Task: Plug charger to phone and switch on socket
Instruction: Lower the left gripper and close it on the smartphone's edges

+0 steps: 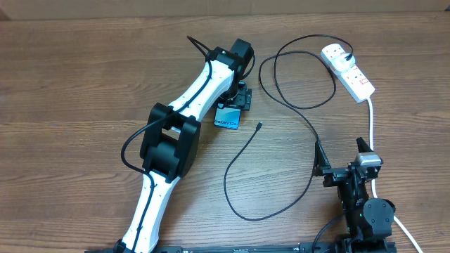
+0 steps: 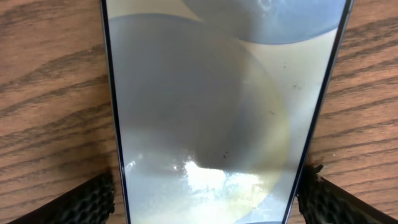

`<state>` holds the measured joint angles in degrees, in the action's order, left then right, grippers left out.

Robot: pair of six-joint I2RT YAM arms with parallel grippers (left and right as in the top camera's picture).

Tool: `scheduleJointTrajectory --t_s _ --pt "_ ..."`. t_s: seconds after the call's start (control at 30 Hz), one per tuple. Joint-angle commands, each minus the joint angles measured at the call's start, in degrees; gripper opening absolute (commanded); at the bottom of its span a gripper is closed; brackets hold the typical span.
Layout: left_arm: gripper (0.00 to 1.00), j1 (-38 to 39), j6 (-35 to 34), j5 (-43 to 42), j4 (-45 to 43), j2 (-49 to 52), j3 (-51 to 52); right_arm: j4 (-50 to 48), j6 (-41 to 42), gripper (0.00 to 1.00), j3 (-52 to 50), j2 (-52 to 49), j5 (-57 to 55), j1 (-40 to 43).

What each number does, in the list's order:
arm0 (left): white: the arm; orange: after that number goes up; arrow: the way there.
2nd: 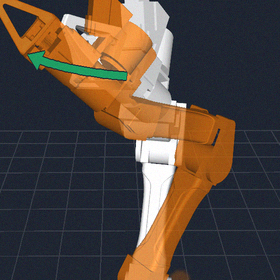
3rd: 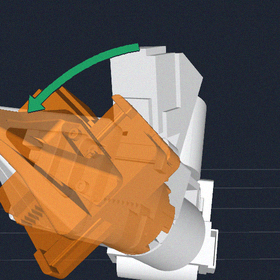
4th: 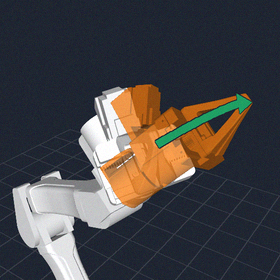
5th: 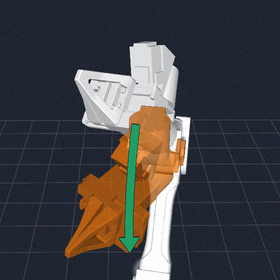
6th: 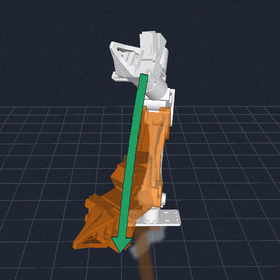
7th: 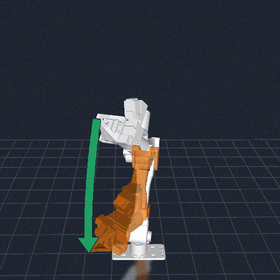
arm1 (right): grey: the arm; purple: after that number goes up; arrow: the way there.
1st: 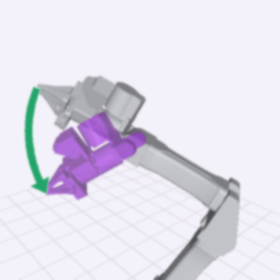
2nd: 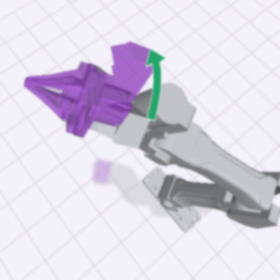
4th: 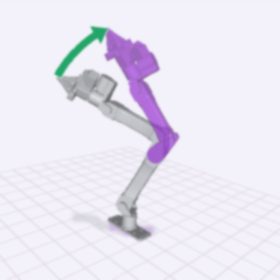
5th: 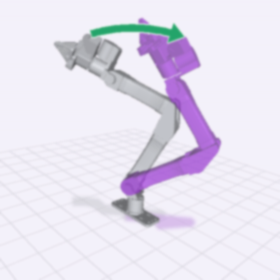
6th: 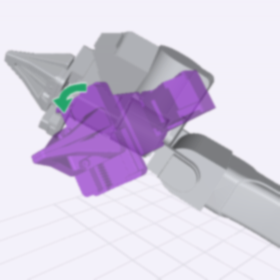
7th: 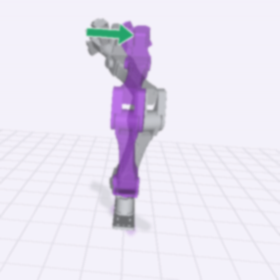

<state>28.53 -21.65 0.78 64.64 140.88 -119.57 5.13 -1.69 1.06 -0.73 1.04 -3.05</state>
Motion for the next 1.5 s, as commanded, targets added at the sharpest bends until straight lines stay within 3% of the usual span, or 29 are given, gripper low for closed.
scheduleJointTrajectory --t_s 0.0,0.17,1.47 --pt "0.88 0.26 0.87 -0.37 0.44 1.33 2.54 -0.28 0.15 1.00 -0.59 0.55 -0.52 -0.31" --pt "0.77 0.26 0.87 -0.37 0.42 1.33 2.54 -0.31 0.15 1.00 -0.59 0.55 -0.52 -0.31" --pt "0.72 0.26 -0.26 -3.41 2.36 0.85 1.75 -0.31 0.15 1.00 -0.59 0.57 -0.52 -0.31"
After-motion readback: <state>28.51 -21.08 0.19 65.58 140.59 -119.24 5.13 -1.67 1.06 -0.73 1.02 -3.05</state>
